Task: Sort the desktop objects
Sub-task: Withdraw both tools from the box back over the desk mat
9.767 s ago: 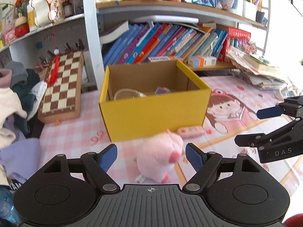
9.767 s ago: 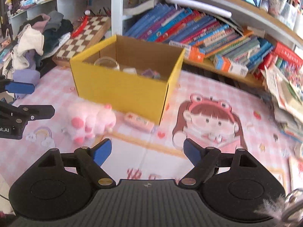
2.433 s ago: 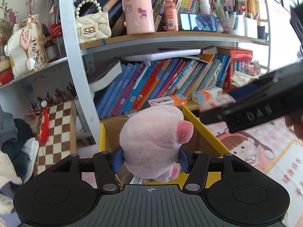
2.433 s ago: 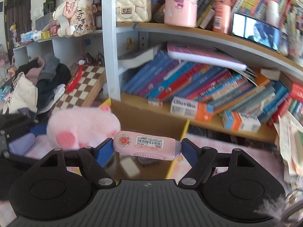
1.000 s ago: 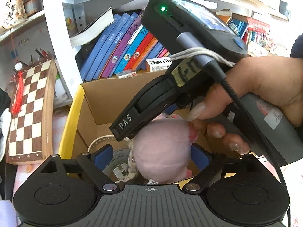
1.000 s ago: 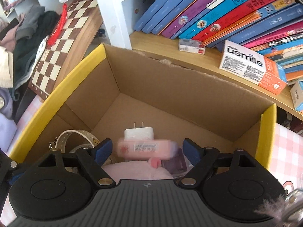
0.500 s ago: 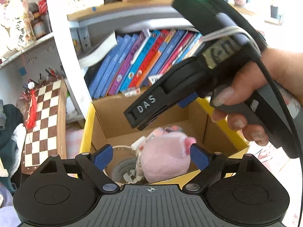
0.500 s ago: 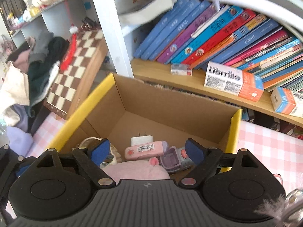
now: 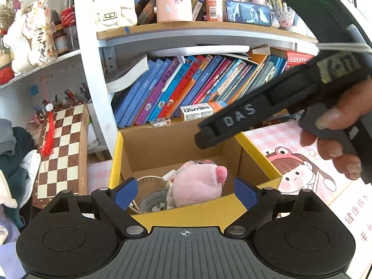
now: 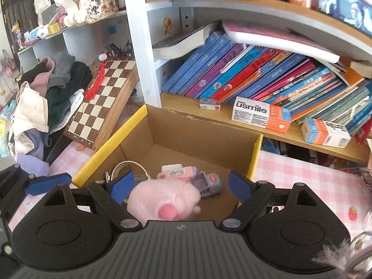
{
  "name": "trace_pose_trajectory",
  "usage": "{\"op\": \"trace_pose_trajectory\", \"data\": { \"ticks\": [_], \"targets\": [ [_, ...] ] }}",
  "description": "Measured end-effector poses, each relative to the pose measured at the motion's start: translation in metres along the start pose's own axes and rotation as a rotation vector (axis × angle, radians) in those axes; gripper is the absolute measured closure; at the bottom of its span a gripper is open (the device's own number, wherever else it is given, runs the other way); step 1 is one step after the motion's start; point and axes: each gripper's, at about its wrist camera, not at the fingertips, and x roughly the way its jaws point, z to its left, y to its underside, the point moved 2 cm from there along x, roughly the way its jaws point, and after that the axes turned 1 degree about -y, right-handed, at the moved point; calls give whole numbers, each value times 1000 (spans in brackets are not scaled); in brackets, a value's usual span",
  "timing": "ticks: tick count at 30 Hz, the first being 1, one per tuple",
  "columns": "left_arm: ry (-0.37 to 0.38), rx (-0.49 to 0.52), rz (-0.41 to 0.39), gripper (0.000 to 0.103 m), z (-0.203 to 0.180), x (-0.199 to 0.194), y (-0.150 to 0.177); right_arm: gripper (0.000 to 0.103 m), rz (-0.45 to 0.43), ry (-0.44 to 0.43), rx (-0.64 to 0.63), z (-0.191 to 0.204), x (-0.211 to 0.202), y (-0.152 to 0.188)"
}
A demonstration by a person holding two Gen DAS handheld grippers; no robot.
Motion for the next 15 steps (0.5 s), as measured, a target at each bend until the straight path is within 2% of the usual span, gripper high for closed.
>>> {"op": "trace_pose_trajectory", "data": {
  "ticks": [5, 15],
  "targets": [
    [-10, -7, -18, 11, 7, -21, 5, 15, -52, 38, 6, 8, -25, 18],
    [-85, -8, -26, 10, 22, -63, 21, 12, -129, 115, 51, 29, -76, 68]
  ]
}}
